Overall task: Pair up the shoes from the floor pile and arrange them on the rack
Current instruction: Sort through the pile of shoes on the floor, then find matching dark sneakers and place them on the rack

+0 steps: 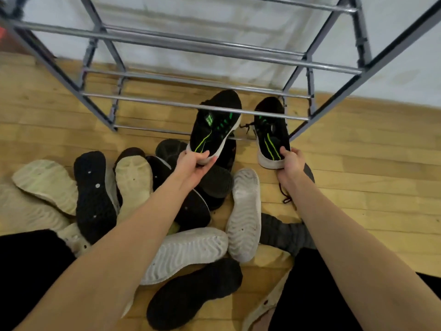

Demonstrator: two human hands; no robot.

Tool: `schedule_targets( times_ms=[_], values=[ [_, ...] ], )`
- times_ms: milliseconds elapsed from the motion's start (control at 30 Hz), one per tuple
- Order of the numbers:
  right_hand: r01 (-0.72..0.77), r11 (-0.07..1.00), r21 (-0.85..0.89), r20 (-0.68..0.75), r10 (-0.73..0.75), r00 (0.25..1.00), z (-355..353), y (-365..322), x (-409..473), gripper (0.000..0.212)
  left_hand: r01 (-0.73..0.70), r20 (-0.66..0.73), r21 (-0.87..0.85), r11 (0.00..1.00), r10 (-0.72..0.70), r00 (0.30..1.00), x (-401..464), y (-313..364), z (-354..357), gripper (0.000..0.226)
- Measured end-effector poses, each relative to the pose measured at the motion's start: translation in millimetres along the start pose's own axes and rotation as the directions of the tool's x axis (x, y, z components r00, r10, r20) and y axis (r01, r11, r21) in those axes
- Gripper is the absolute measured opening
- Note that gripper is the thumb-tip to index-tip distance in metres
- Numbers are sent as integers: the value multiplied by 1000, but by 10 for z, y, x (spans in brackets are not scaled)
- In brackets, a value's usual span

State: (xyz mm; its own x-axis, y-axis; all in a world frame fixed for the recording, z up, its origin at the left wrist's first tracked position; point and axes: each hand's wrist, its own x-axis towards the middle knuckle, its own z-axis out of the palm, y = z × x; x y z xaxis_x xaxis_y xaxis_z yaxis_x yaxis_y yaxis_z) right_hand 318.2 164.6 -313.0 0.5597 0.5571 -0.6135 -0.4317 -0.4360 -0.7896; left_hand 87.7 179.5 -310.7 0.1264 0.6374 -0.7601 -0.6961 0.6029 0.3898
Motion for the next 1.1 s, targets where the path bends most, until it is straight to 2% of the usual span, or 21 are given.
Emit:
schedule_targets(
  times_ms=[67,233,367,467,567,667,767,833,867,933,1000,1100],
  values=[
    [-5,999,39,15,5,1000,147,-24,148,34,-20,33,0,1000,20,999,199,-2,70,57],
    [-48,987,153,59,40,997,447,-1,452,30,-35,37,-21,999,36,999,644,77,271,57],
    [-106,954,280,100,81,992,566,29,633,41,-39,54,-107,993,45,998,893,164,397,62],
    [-77,983,165,65,67,996,587,47,669,64,-51,52,-38,998,53,997,965,214,426,57],
    [-56,993,100,7,55,998,545,100,660,62,-33,16,1,999,33,999,990,225,349,57],
    [-31,999,-6,-50,31,998,480,141,597,69,-77,10,197,977,76,997,900,251,285,54],
    [1,984,-181,-86,-17,996,419,179,430,62,-137,-36,371,918,162,986,727,269,202,48],
    [36,921,-387,-119,-89,989,400,221,261,54,-173,-43,594,786,246,968,587,257,90,43],
    [53,865,-499,-99,-118,988,388,252,165,53,-201,4,734,649,291,957,515,230,13,39],
    [106,723,-682,-1,-146,989,336,336,-45,56,-275,171,918,286,341,924,361,161,-142,33],
    [238,604,-761,147,-197,969,249,444,-250,55,-332,319,943,-16,323,891,198,91,-308,31],
    [431,492,-757,384,-199,901,120,619,-514,61,-342,440,887,-309,348,828,-57,-8,-598,28]
  ],
)
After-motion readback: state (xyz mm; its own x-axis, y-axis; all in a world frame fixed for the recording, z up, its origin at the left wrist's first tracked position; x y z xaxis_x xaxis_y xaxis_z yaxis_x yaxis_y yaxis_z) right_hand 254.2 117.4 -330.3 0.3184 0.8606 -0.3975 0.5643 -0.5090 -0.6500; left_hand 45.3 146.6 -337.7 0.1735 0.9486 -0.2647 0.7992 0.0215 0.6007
